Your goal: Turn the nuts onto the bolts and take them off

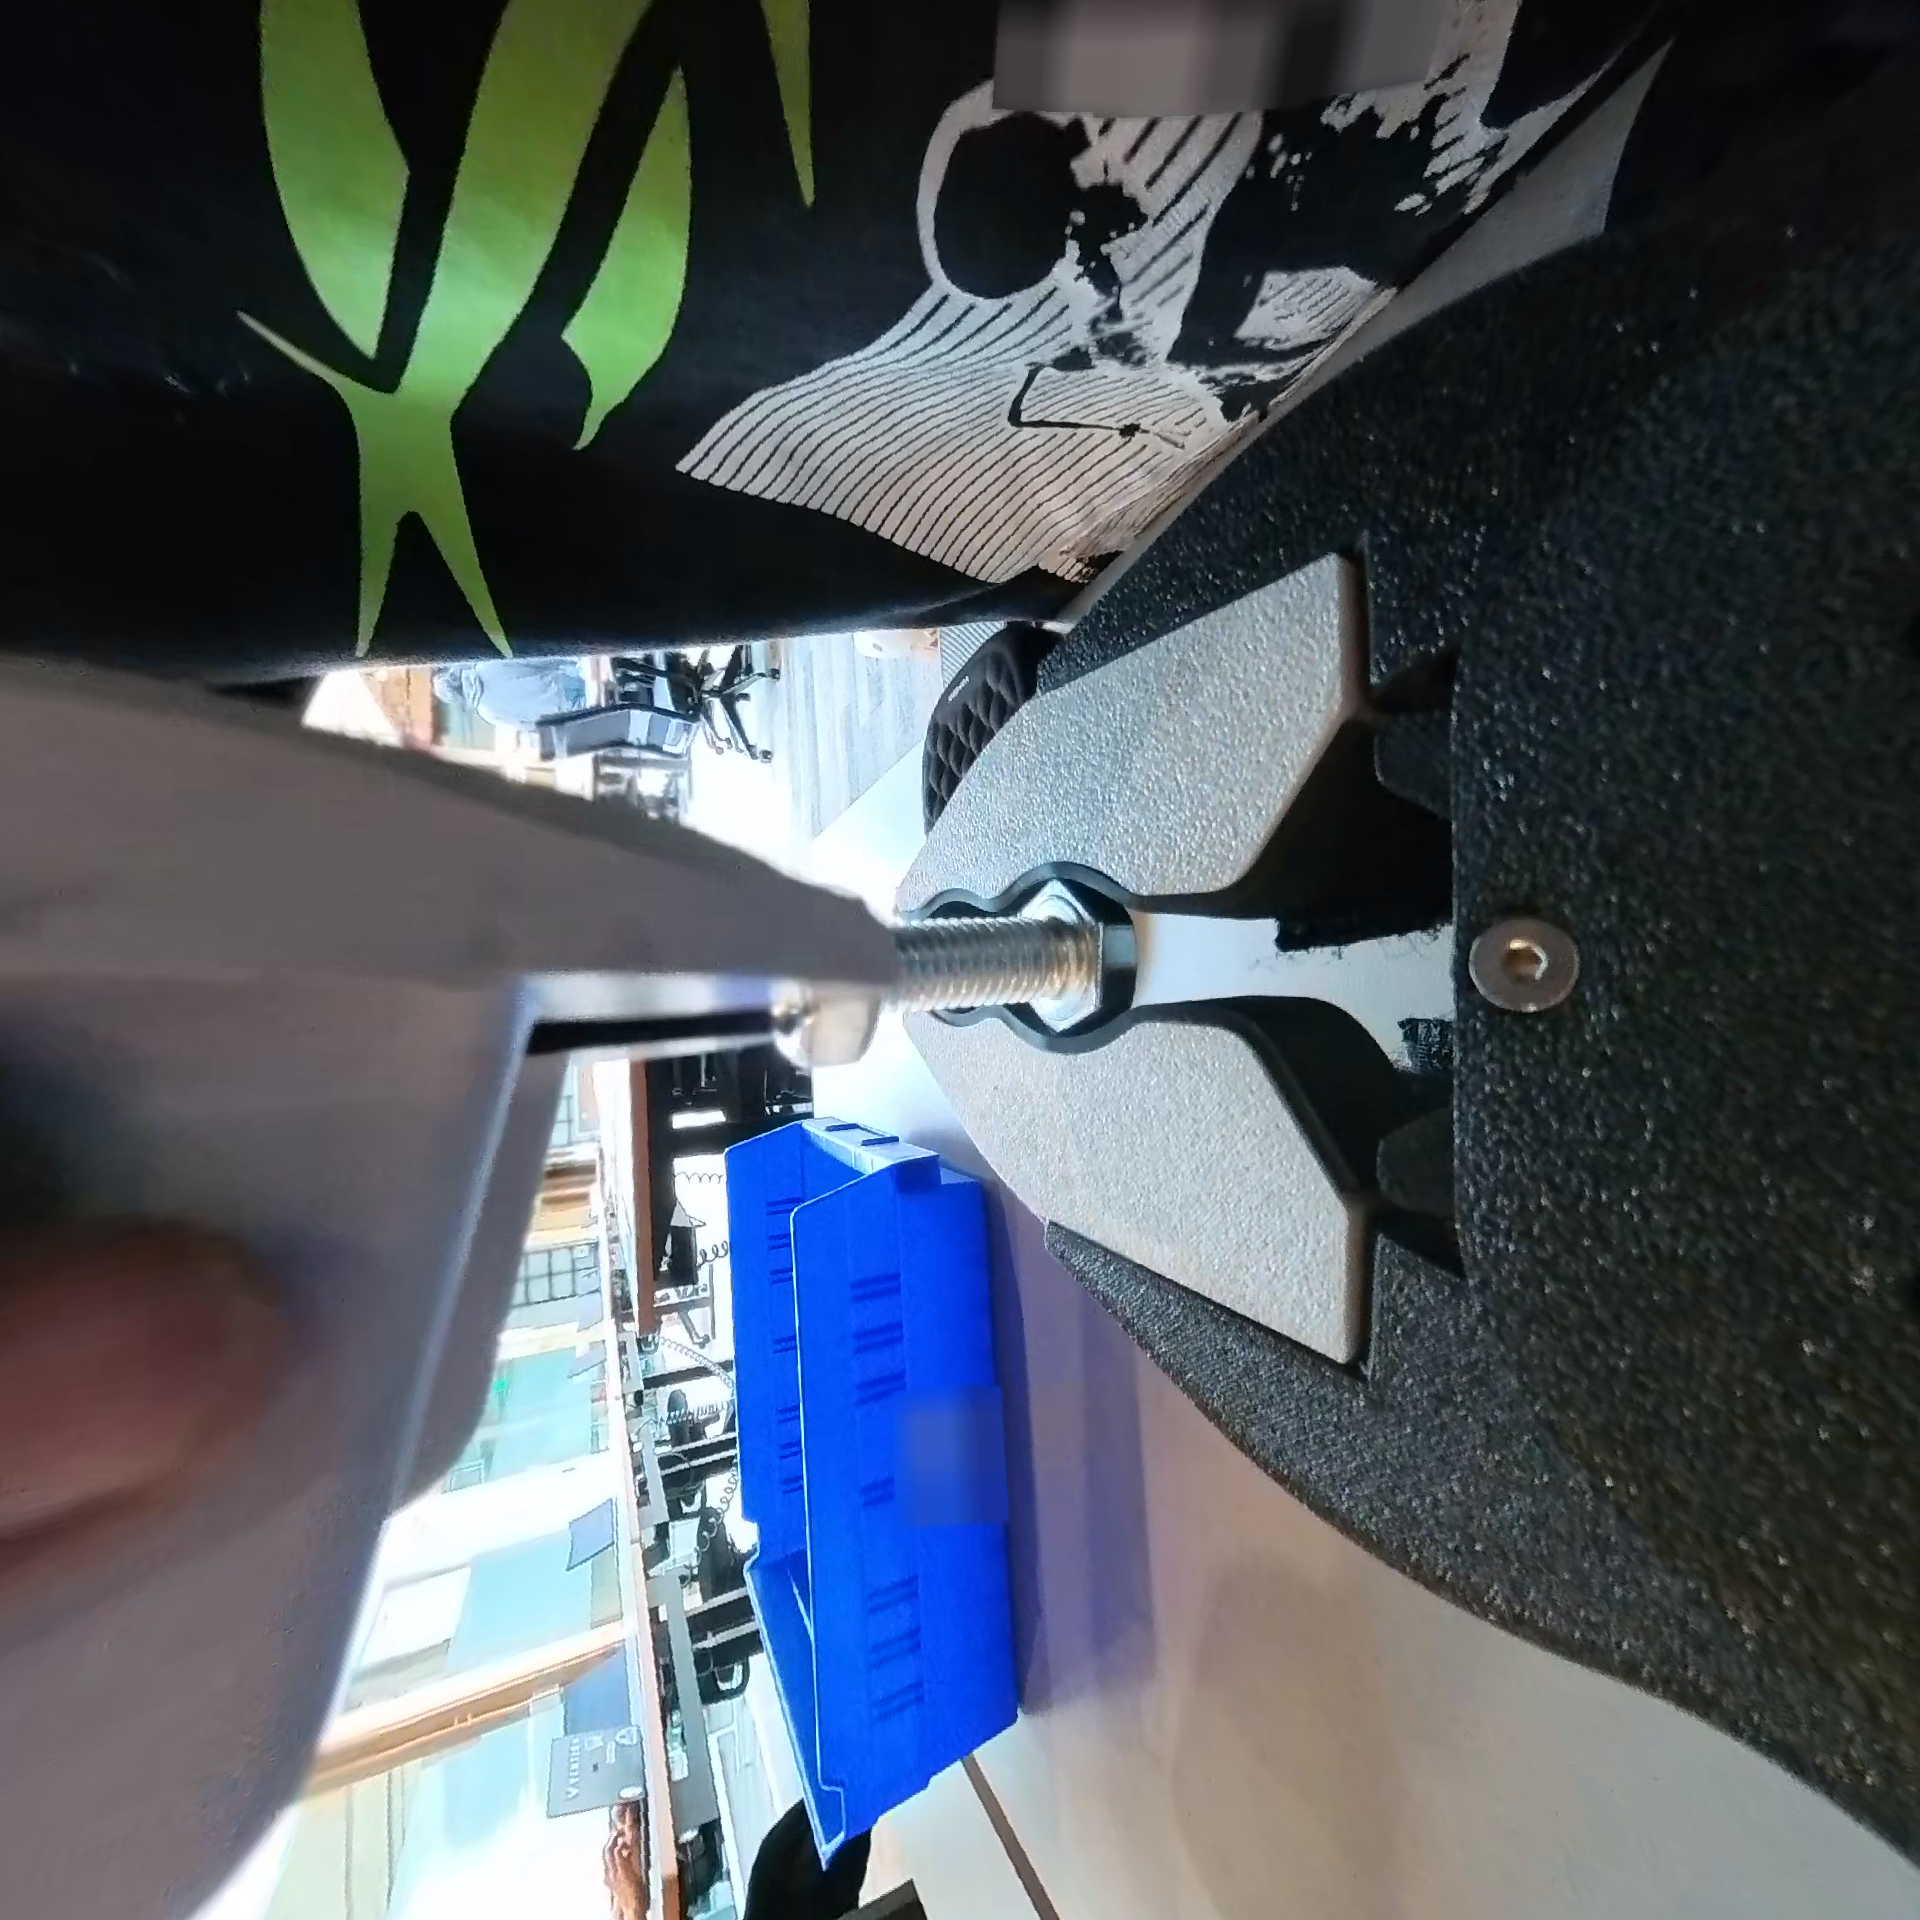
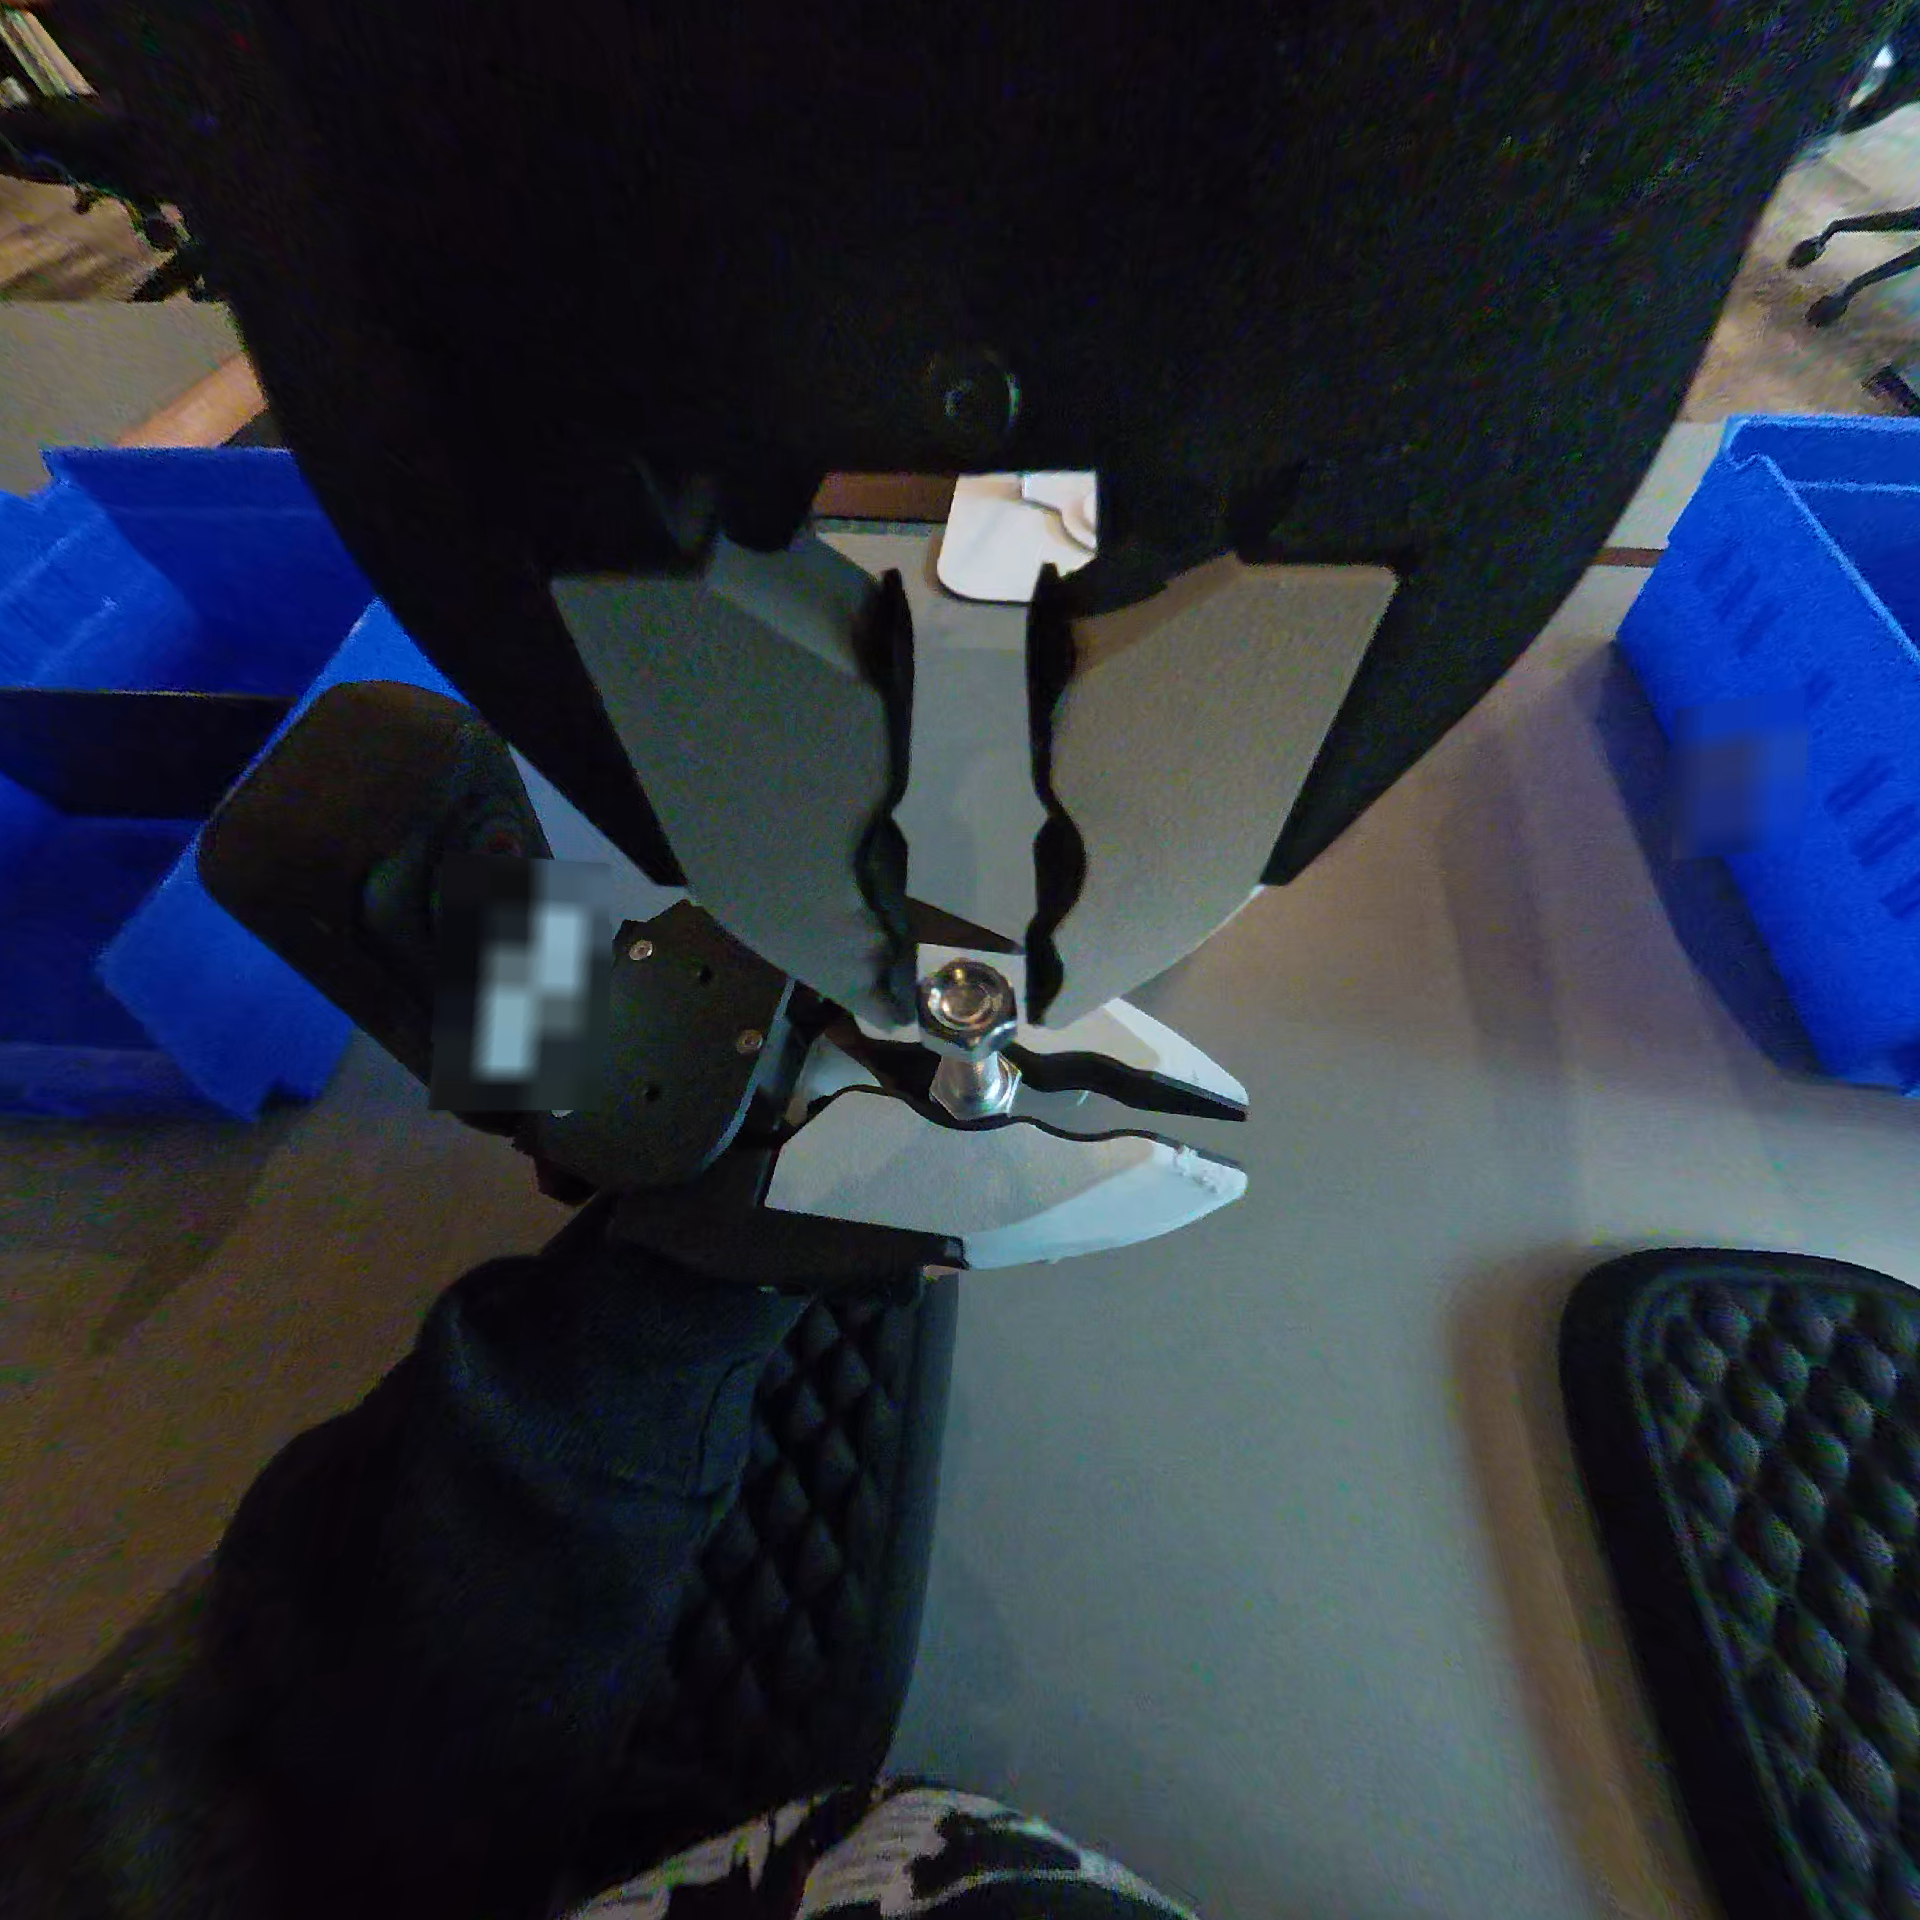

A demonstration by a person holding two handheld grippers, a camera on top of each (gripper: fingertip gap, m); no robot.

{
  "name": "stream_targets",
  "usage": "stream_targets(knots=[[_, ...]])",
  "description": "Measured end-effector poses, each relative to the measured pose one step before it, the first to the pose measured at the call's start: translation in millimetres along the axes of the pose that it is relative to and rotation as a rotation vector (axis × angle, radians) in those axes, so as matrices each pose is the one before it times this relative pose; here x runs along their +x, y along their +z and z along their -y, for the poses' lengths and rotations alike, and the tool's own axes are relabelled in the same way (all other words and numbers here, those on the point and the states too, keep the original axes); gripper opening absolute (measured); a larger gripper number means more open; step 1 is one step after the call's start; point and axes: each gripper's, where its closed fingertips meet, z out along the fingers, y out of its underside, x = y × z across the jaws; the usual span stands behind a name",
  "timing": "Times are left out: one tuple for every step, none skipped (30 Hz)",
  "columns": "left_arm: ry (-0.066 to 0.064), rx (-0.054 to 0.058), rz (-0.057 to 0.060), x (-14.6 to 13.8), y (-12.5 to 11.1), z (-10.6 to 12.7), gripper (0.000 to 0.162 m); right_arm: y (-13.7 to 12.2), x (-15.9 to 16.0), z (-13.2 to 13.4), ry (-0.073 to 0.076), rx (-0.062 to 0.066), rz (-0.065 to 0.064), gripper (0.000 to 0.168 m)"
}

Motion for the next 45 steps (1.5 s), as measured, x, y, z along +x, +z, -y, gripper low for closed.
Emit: stream_targets(knots=[[0.0007, -0.0012, 0.0000, -0.01, 0.12, -0.09, 0.011, 0.13, 0.45, -0.69, 0.0035, -0.0010, -0.0031, 0.017], [-0.0005, 0.0021, 0.0007, -0.11, -0.16, 0.22, 0.011, -0.10, 0.37, -0.24, 0.0167, 0.0037, -0.0026, 0.017], [-0.0013, 0.0033, 0.0022, -0.40, -0.33, 0.51, 0.011, -0.27, 0.42, -0.61, 0.0305, 0.0007, -0.0039, 0.017], [-0.0013, 0.0020, 0.0021, -0.38, -0.32, 0.33, 0.011, -0.07, 0.01, -0.59, 0.0426, 0.0018, -0.0029, 0.017], [-0.0007, 0.0006, 0.0012, -0.22, -0.04, 0.09, 0.011, -0.05, -0.17, -0.26, 0.0506, 0.0032, -0.0031, 0.017], [0.0003, 0.0005, 0.0023, -0.24, -0.08, 0.08, 0.011, -0.10, -0.04, -0.31, 0.0661, 0.0029, -0.0024, 0.017], [-0.0013, 0.0005, 0.0026, -0.37, -0.14, 0.09, 0.011, 0.08, -0.18, -0.83, 0.0931, 0.0001, 0.0036, 0.017], [-0.0014, 0.0017, 0.0010, -0.28, -0.13, 0.25, 0.011, -0.17, -0.22, -0.52, 0.1125, -0.0024, 0.0090, 0.017], [-0.0005, 0.0025, 0.0015, -0.22, -0.10, 0.47, 0.011, -0.23, -0.17, -0.53, 0.1161, -0.0059, 0.0098, 0.017], [-0.0016, 0.0021, 0.0027, -0.50, -0.21, 0.23, 0.011, -0.17, 0.25, -0.67, 0.1229, -0.0077, 0.0073, 0.017], [-0.0021, 0.0019, 0.0041, -0.68, -0.31, 0.32, 0.011, -0.05, 0.72, -0.76, 0.1458, -0.0101, 0.0066, 0.017], [-0.0013, 0.0015, 0.0032, -0.63, -0.35, 0.17, 0.011, 0.00, 0.45, -0.85, 0.1805, -0.0091, 0.0120, 0.017], [0.0014, -0.0011, -0.0006, 0.24, 0.19, -0.09, 0.011, 0.42, -1.81, -0.82, 0.1873, -0.0059, 0.0308, 0.017], [0.0054, -0.0067, -0.0027, 0.91, 0.67, -0.85, 0.011, 0.81, -2.82, -1.02, 0.1447, 0.0027, 0.0393, 0.017], [0.0062, -0.0101, -0.0030, 0.96, 0.79, -1.44, 0.011, 1.21, -1.51, 0.13, 0.0686, 0.0157, 0.0251, 0.017], [0.0012, -0.0081, -0.0013, 0.34, 0.68, -1.24, 0.011, 1.42, -0.29, -0.62, 0.0065, 0.0076, 0.0069, 0.017], [-0.0018, -0.0023, -0.0010, -0.05, 0.30, -0.38, 0.011, 0.24, 0.41, -0.69, -0.0023, -0.0023, -0.0026, 0.017], [0.0000, 0.0034, -0.0013, 0.07, -0.24, 0.51, 0.011, -0.29, 0.44, 1.51, -0.0042, 0.0067, -0.0106, 0.017], [0.0004, 0.0050, 0.0005, -0.04, -0.36, 0.76, 0.011, 0.16, -0.39, 0.35, -0.0160, 0.0043, -0.0148, 0.017], [-0.0015, 0.0027, 0.0009, -0.22, -0.27, 0.42, 0.011, -0.39, 0.68, 0.03, -0.0170, -0.0001, -0.0151, 0.017], [0.0003, 0.0006, -0.0011, 0.10, -0.04, 0.20, 0.011, -0.06, 0.08, 0.40, -0.0159, 0.0010, -0.0078, 0.017], [0.0022, -0.0006, -0.0008, 0.38, 0.09, 0.02, 0.011, 0.05, 0.24, 0.75, -0.0209, 0.0028, -0.0058, 0.019], [0.0001, -0.0010, -0.0007, 0.13, 0.13, -0.15, 0.011, 0.10, 0.82, 1.80, -0.0343, 0.0041, -0.0107, 0.027], [-0.0008, 0.0005, -0.0010, 0.07, -0.04, 0.07, 0.011, -0.36, 2.66, 0.66, -0.0572, 0.0040, -0.0211, 0.039], [0.0001, 0.0013, -0.0005, 0.02, -0.10, 0.20, 0.011, -2.02, 3.05, 1.11, -0.0913, 0.0055, -0.0260, 0.045], [0.0000, 0.0006, -0.0013, 0.26, 0.04, 0.18, 0.011, -2.95, 2.34, 1.90, -0.1365, 0.0131, -0.0259, 0.046], [-0.0003, -0.0003, -0.0027, 0.30, 0.09, -0.06, 0.011, -3.10, 2.42, 2.71, -0.1557, 0.0201, -0.0338, 0.049], [0.0000, -0.0007, -0.0017, 0.24, 0.05, -0.10, 0.011, -3.23, 1.17, 1.21, -0.1708, 0.0065, -0.0252, 0.049], [0.0001, -0.0003, -0.0011, 0.15, 0.08, -0.05, 0.011, -2.45, -1.63, -0.04, -0.1722, -0.0013, -0.0094, 0.050], [0.0002, -0.0002, -0.0016, 0.22, 0.08, -0.04, 0.011, -1.45, -1.63, -0.40, -0.1536, 0.0001, -0.0064, 0.051], [0.0001, -0.0006, -0.0014, 0.19, 0.06, -0.09, 0.011, -0.20, -2.85, -0.41, -0.1160, 0.0045, 0.0096, 0.050], [0.0001, -0.0003, -0.0002, 0.04, 0.09, 0.04, 0.011, 1.12, -3.52, 0.03, -0.0662, 0.0096, 0.0285, 0.046], [0.0000, 0.0001, -0.0005, 0.07, -0.01, -0.09, 0.011, 1.94, -1.48, 0.26, -0.0250, 0.0124, 0.0239, 0.045], [0.0003, -0.0001, -0.0004, 0.13, -0.01, 0.10, 0.011, 1.78, -0.65, 1.31, -0.0097, 0.0202, 0.0207, 0.045], [0.0001, 0.0004, -0.0007, 0.08, 0.03, 0.06, 0.011, 1.20, -0.74, 2.24, -0.0178, 0.0217, 0.0171, 0.042], [-0.0004, 0.0005, -0.0011, 0.05, -0.06, -0.03, 0.011, 1.44, 1.54, 1.09, -0.0263, 0.0076, 0.0017, 0.039], [-0.0005, 0.0001, -0.0004, -0.01, 0.03, 0.01, 0.011, 1.75, 1.28, -0.23, -0.0259, -0.0053, 0.0028, 0.036], [-0.0006, 0.0003, -0.0005, 0.00, -0.06, 0.05, 0.011, 1.66, 0.45, -0.55, -0.0210, -0.0049, 0.0080, 0.032], [-0.0006, 0.0005, -0.0001, -0.03, 0.04, -0.04, 0.011, 1.72, 0.19, 0.08, -0.0110, 0.0032, 0.0051, 0.029], [-0.0004, 0.0008, 0.0001, -0.01, -0.04, 0.12, 0.011, 0.88, -0.93, 0.05, -0.0039, 0.0107, 0.0100, 0.027], [-0.0001, 0.0011, -0.0008, 0.08, -0.12, 0.17, 0.011, 1.10, -0.92, 0.02, -0.0016, 0.0064, 0.0079, 0.026], [-0.0003, 0.0002, -0.0001, 0.03, 0.01, 0.02, 0.011, 0.83, 0.26, -1.55, -0.0023, -0.0058, 0.0003, 0.025], [-0.0004, -0.0008, -0.0005, 0.01, 0.06, -0.12, 0.011, 0.19, 0.76, -1.76, -0.0013, -0.0094, -0.0043, 0.024], [0.0002, -0.0013, -0.0014, 0.22, 0.20, -0.22, 0.011, -0.75, 2.09, -0.42, 0.0036, -0.0022, -0.0069, 0.023], [0.0007, 0.0011, 0.0002, 0.01, -0.03, 0.17, 0.011, -0.06, -0.08, -0.38, 0.0116, 0.0024, -0.0046, 0.022]])
